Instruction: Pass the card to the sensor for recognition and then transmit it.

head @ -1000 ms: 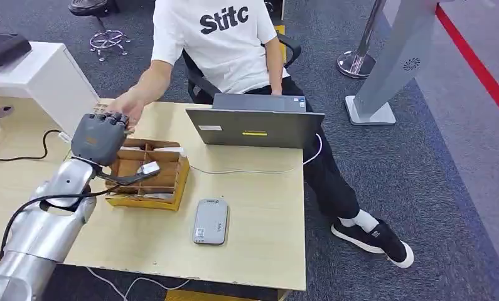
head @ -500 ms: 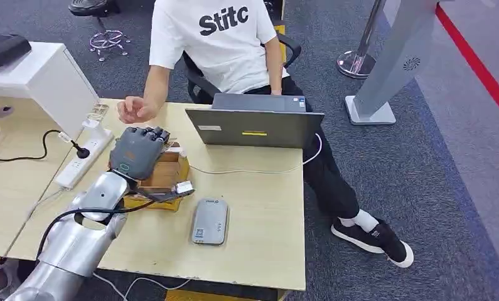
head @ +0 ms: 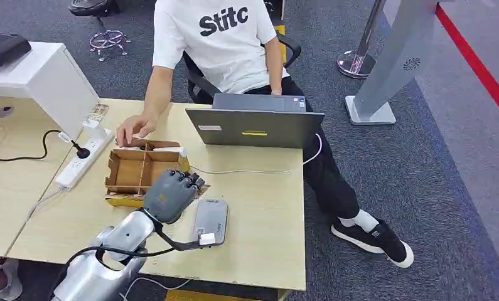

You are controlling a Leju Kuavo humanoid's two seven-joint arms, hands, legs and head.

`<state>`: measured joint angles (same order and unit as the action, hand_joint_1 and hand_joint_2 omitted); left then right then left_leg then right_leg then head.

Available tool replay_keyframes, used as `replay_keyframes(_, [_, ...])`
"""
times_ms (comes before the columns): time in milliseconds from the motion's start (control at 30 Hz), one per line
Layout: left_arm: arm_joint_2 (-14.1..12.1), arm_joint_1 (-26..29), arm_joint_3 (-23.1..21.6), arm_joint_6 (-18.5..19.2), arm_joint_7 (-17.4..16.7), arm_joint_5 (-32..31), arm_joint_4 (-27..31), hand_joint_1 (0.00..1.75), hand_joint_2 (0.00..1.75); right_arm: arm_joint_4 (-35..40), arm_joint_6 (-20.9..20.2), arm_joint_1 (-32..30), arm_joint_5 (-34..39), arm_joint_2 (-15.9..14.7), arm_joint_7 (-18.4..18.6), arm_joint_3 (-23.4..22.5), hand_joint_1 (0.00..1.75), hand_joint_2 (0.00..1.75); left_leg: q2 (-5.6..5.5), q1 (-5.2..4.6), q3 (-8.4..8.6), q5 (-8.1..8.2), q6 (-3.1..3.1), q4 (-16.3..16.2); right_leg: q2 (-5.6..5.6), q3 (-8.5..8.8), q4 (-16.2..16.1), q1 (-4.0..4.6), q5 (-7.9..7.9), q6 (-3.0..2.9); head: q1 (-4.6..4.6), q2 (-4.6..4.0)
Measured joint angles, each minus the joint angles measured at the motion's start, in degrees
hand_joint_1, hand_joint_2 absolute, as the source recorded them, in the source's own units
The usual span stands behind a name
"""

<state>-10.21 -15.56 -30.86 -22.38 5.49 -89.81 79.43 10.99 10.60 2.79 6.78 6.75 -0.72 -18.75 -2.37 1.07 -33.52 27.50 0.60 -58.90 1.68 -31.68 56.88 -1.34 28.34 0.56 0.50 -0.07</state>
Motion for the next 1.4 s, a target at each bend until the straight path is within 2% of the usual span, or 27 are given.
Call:
replay_keyframes(233, [0.09, 2.29, -2.03, 0.99, 0.87, 0.42, -2.38, 1.75, 1.75, 0.00, -0.46, -0.08, -0.05, 0.00, -0.89, -0.52, 0.00, 1.75, 0.00, 0.00, 0.00, -0.01, 0.00, 0.00, 0.00, 0.01, 0.01, 0.00, 0.00, 0.00, 0.00, 0.00])
replay_keyframes(367, [0.59, 3.05, -3.08, 0.64, 1.20, 0.02, -6.00, 1.75, 1.75, 0.02, -3.77, -0.06, 3.23, 0.00, -3.10, -2.48, 0.00, 1.75, -0.01, 0.00, -0.01, -0.01, 0.00, 0.00, -0.01, 0.01, 0.00, 0.00, 0.00, 0.00, 0.00, 0.00])
replay_keyframes(533, [1.05, 3.58, -4.61, 0.22, 0.53, 0.00, -9.90, 1.75, 1.75, 0.02, -5.26, -0.02, 3.76, 0.00, -4.67, -4.13, 0.00, 1.75, -0.03, -0.01, -0.01, 0.00, 0.00, 0.00, -0.04, 0.01, 0.00, 0.00, 0.00, 0.00, 0.02, 0.00])
replay_keyframes(700, [1.55, 3.16, -6.25, -2.33, -1.29, 0.00, -13.59, 1.75, 1.75, 0.11, -7.54, 0.19, 3.76, -0.09, -8.04, -5.22, 0.00, 1.75, -0.03, -0.01, 0.05, 0.00, -0.01, 0.01, -0.05, 0.10, 0.00, 0.00, 0.00, 0.00, 0.00, 0.00])
replay_keyframes(833, [1.64, 2.76, -6.84, -3.34, -1.60, 0.00, -15.43, 1.75, 1.75, 0.20, -7.98, 0.63, 3.85, -0.15, -8.90, -5.71, 0.00, 1.75, -0.07, -0.01, 0.17, 0.00, -0.01, 0.02, -0.12, 0.25, 0.00, 0.00, 0.00, 0.00, 0.02, 0.00])
replay_keyframes(1133, [1.64, 2.46, -7.19, -3.41, -1.60, 0.00, -16.00, 1.75, 1.75, 0.24, -8.04, 0.84, 3.85, -0.17, -9.07, -5.86, 0.00, 1.75, -0.12, -0.01, 0.26, -0.01, -0.01, 0.02, -0.17, 0.36, 0.00, 0.00, 0.00, 0.00, 0.00, 0.00])
replay_keyframes(1167, [1.66, 2.36, -7.28, -3.89, -1.82, 0.00, -16.33, 1.75, 1.75, 0.26, -8.15, 0.90, 3.82, -0.20, -9.40, -6.06, 0.00, 1.75, -0.14, -0.01, 0.32, -0.01, -0.01, 0.03, -0.19, 0.43, 0.00, 0.00, 0.00, 0.00, 0.00, 0.00])
replay_keyframes(1200, [1.49, 2.40, -7.24, -6.95, -3.15, 0.00, -16.31, 1.75, 1.75, 0.26, -8.59, 0.94, 3.82, -0.20, -9.75, -6.60, 0.00, 1.75, -0.14, -0.01, 0.33, -0.03, 0.00, 0.03, -0.18, 0.42, 0.01, 0.01, -0.01, 0.00, 0.00, 0.00])
replay_keyframes(1300, [0.66, 2.91, -4.24, -7.36, -3.43, 0.31, -10.51, 1.75, 1.75, 0.26, -8.63, 0.85, 3.54, -0.22, -10.14, -7.10, 0.00, 1.75, -0.17, 0.00, 0.26, -0.05, -0.02, 0.02, -0.18, 0.34, 0.01, 0.01, -0.01, 0.00, 0.02, 0.00])
replay_keyframes(1400, [0.44, 2.03, 0.42, -6.88, -2.18, 2.65, -6.03, 1.75, 1.75, 0.26, -8.63, 0.90, 3.23, -0.22, -10.16, -7.24, 0.00, 1.75, -0.16, 0.00, 0.24, -0.04, -0.02, 0.02, -0.17, 0.32, 0.02, 0.01, -0.01, 0.00, 0.02, 0.00])
